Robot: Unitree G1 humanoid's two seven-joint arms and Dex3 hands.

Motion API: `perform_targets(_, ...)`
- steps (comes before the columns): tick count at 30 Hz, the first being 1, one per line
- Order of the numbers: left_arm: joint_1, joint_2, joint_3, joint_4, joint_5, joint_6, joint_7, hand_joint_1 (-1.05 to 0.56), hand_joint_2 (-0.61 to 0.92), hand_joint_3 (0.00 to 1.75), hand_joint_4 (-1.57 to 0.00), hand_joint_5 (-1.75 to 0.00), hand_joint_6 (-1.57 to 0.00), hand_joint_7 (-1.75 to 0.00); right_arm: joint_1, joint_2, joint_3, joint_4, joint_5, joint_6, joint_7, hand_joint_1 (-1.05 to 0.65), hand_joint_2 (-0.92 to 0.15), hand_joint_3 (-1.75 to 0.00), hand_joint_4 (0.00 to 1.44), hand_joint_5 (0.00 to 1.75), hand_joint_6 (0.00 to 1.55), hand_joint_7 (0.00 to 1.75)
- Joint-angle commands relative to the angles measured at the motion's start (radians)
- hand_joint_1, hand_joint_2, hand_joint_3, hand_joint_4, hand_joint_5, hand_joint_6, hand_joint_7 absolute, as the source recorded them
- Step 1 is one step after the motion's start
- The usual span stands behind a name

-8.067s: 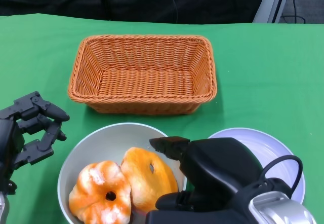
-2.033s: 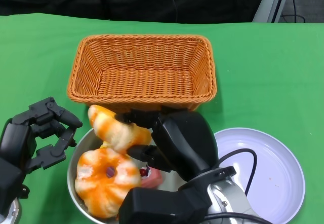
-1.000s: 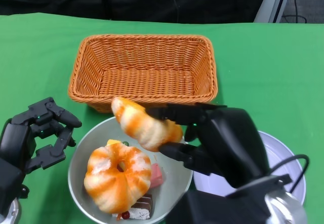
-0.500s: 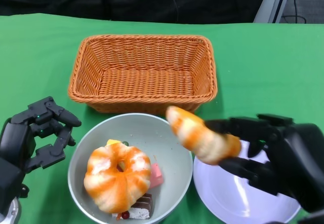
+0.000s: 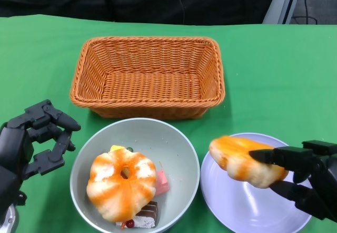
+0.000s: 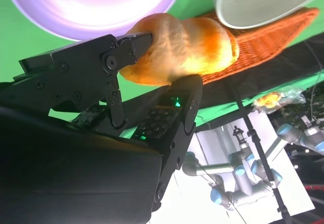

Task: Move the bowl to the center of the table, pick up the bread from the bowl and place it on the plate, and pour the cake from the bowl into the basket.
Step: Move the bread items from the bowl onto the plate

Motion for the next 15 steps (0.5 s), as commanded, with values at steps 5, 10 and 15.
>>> perform_targets(5,0.0,0.018,0.01,-0.012,-0.006,0.001,-0.001,-0.07,0.67,0.87,-0.75,-1.53,-0.75,-1.27,-0.006,-0.014,-0.016,0.116,-0.028,-0.06,-0.096,-0.11,-0.85,0.0,0.88,1.25,1.18,0.19)
perform_targets(10,0.001,0.018,0.011,-0.014,-0.007,0.002,-0.002,-0.07,0.66,0.89,-0.75,-1.52,-0.76,-1.26,-0.029,-0.005,0.003,0.192,-0.037,-0.082,-0.131,-0.1,-0.86,0.0,0.87,1.28,1.18,0.19)
perform_targets(15,0.009,0.019,0.01,-0.022,-0.015,0.001,-0.01,-0.07,0.66,0.89,-0.75,-1.52,-0.75,-1.25,-0.063,0.0,0.041,0.277,-0.04,-0.107,-0.155,-0.1,-0.86,0.0,0.87,1.26,1.18,0.19)
